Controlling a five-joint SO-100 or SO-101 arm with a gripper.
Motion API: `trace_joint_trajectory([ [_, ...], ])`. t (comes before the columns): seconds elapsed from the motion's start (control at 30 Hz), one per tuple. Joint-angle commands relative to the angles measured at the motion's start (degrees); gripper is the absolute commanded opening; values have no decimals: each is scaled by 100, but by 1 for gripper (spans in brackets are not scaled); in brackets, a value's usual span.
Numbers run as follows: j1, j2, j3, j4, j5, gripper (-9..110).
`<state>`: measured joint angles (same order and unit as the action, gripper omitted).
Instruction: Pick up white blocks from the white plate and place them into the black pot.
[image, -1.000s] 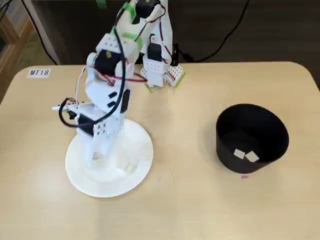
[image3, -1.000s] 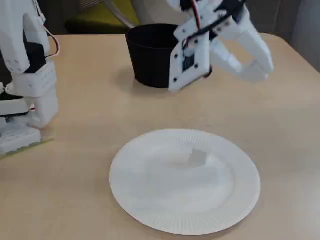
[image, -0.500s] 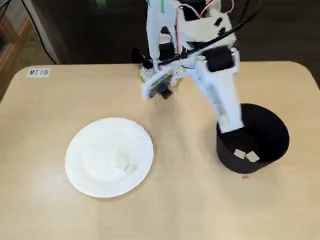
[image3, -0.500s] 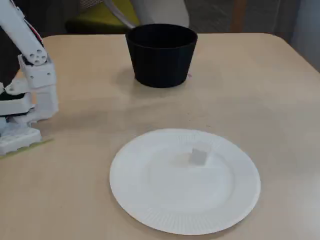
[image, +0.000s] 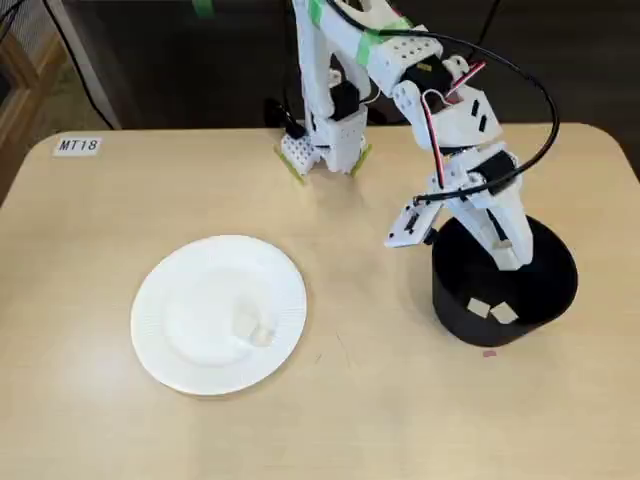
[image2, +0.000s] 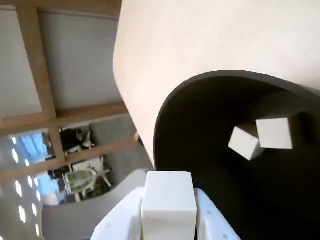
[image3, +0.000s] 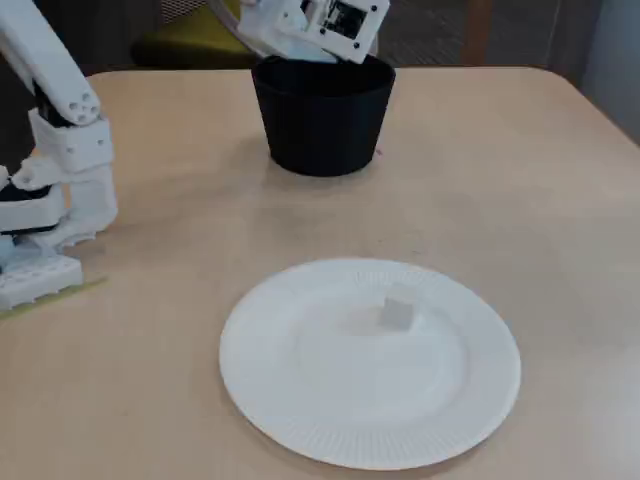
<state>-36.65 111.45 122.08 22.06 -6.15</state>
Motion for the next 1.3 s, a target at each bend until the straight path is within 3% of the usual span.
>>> trace_joint_trajectory([
  [0.0,-35,9,9,-114,44,3],
  [0.1,-35,53,9,0,0,21],
  [0.3,53,246,9,185,-44,23],
  [0.43,123,360,9,290,-176,17],
  [0.53,378,624,9,501,-158,-2],
  [0.9,3577,1600,-62,2276,-62,-2],
  [1.1,4825,817,-220,2338,510,-2],
  [1.27,5273,-290,-1028,3111,659,-2],
])
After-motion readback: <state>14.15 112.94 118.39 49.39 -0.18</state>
